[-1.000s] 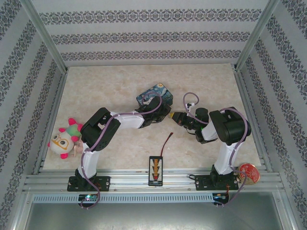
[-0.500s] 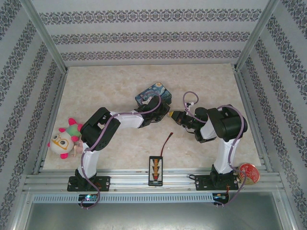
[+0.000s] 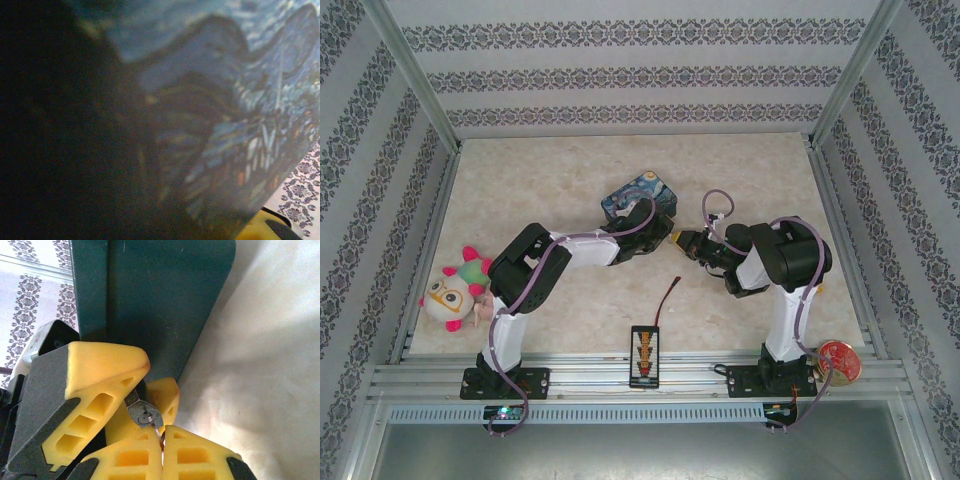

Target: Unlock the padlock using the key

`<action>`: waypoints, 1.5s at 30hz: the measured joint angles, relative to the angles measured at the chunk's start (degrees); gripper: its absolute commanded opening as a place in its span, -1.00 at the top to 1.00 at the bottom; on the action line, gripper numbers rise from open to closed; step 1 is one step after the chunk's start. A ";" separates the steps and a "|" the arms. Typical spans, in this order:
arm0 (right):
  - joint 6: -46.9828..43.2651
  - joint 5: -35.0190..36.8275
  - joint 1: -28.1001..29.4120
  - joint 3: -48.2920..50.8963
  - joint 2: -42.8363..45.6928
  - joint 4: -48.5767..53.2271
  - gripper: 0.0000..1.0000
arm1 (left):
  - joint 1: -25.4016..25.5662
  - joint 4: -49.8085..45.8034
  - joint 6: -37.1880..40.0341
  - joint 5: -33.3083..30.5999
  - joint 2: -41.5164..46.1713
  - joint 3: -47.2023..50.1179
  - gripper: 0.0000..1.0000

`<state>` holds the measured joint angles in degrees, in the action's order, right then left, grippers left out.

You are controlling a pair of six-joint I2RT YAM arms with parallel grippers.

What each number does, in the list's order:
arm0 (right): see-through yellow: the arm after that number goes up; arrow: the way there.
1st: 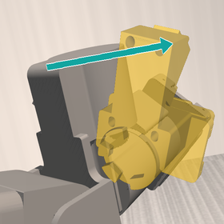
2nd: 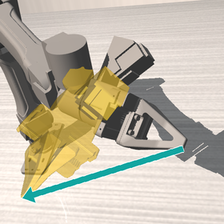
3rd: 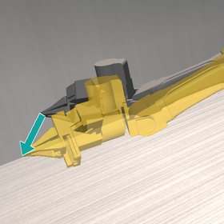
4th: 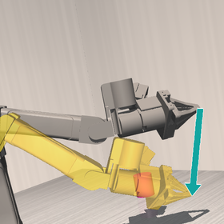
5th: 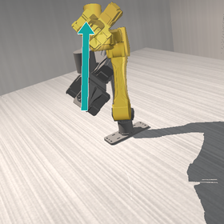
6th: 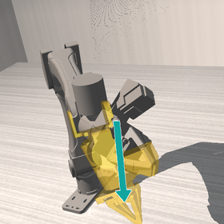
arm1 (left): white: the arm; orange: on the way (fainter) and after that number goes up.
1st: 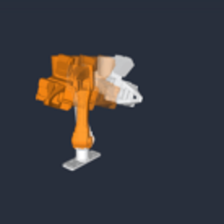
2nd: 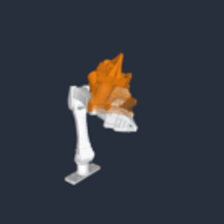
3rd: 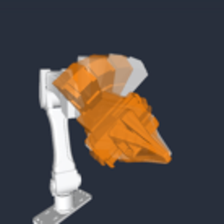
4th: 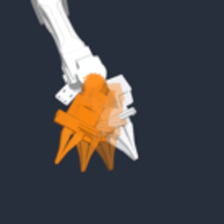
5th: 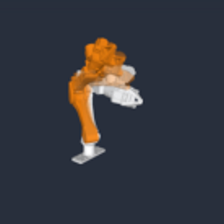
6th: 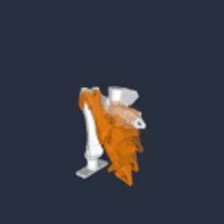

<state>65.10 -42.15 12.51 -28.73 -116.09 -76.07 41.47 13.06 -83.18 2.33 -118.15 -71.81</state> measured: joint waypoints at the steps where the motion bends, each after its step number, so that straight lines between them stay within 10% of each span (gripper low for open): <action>1: 0.26 0.00 0.00 0.00 0.00 -0.02 1.00 | 0.00 0.02 0.04 0.00 0.00 0.00 0.73; 14: 2.58 4.26 0.02 0.15 -0.37 0.46 1.00 | 0.79 4.04 0.15 7.74 1.31 2.03 -0.33; 26: 6.23 5.92 0.48 0.46 -0.55 0.31 1.00 | 0.96 2.38 4.79 5.49 7.30 6.97 -0.41; 45: 13.60 5.90 1.09 0.33 -1.46 -1.53 1.00 | 0.96 10.14 9.81 -7.37 6.08 9.94 -0.01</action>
<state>78.70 -36.25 13.61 -28.40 -117.56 -77.60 42.44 23.20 -73.36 -5.04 -112.07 -61.87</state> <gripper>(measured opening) 0.050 0.511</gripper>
